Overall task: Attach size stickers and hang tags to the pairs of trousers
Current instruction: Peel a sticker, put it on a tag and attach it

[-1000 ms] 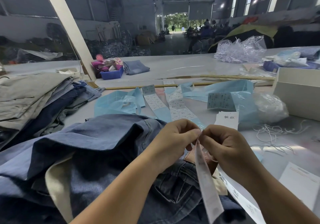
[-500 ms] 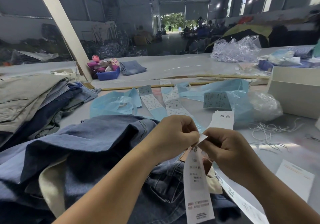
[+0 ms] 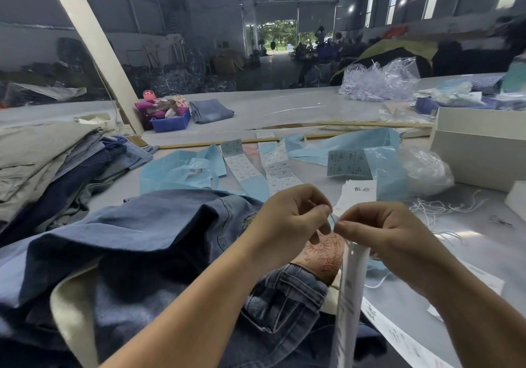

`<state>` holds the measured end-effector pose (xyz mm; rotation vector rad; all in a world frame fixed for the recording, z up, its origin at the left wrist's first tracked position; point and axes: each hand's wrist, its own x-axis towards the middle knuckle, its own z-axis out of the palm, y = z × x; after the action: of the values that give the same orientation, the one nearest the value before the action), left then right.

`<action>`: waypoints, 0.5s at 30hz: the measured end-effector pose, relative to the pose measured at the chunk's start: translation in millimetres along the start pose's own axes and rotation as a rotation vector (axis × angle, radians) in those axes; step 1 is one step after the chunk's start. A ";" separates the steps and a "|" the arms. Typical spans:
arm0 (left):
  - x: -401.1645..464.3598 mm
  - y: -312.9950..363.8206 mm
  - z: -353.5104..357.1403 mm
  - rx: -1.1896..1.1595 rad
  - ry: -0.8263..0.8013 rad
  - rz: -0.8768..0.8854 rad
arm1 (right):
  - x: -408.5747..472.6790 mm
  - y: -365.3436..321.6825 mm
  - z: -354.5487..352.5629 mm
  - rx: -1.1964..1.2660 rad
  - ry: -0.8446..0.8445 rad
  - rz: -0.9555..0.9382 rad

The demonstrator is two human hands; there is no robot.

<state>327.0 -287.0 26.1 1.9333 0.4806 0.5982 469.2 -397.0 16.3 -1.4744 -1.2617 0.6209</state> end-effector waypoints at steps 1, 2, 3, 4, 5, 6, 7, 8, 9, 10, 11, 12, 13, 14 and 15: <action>0.3 -0.6 -0.2 0.000 -0.007 -0.008 | -1.4 1.8 -1.0 -0.003 0.002 0.013; 0.6 -1.3 -0.3 0.009 -0.023 -0.016 | -2.7 2.9 -1.5 -0.008 0.003 0.024; 0.4 -1.3 -0.5 0.030 -0.045 -0.027 | -3.8 3.0 -1.9 -0.014 0.005 0.032; -0.2 -1.0 -1.3 0.066 -0.071 -0.041 | -4.8 2.8 -2.5 -0.020 0.013 0.037; -1.4 -0.8 -3.2 0.129 -0.104 -0.057 | -5.8 2.6 -3.1 -0.022 0.023 0.037; -2.6 -0.7 -6.5 0.225 -0.148 -0.070 | -6.7 2.9 -4.1 -0.029 0.035 0.036; -4.1 -1.1 -10.5 0.344 -0.205 -0.086 | -7.3 2.9 -5.2 -0.039 0.048 0.036; -5.6 -2.2 -15.1 0.454 -0.278 -0.118 | -7.9 2.8 -6.4 -0.046 0.062 0.041; -7.1 -3.4 -19.5 0.518 -0.362 -0.167 | -8.2 3.2 -6.7 -0.042 0.075 0.048; -8.8 -3.5 -22.9 0.524 -0.439 -0.218 | -8.3 3.1 -6.3 -0.026 0.082 0.059; -10.6 -3.9 -24.6 0.505 -0.494 -0.245 | -8.4 2.6 -4.9 -0.005 0.084 0.071; -11.9 -4.3 -25.1 0.496 -0.519 -0.237 | -8.3 2.0 -3.0 0.009 0.081 0.078; -13.3 -4.5 -25.0 0.510 -0.523 -0.209 | -8.4 1.2 -0.7 0.014 0.076 0.076; -14.7 -5.0 -25.1 0.529 -0.523 -0.178 | -8.7 0.6 1.5 0.008 0.070 0.069; -16.4 -6.1 -25.5 0.551 -0.528 -0.147 | -9.4 -0.7 3.5 0.000 0.065 0.059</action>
<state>298.2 -275.7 26.6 2.4347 0.4678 -0.1753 463.0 -404.5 13.7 -1.5239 -1.1717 0.6070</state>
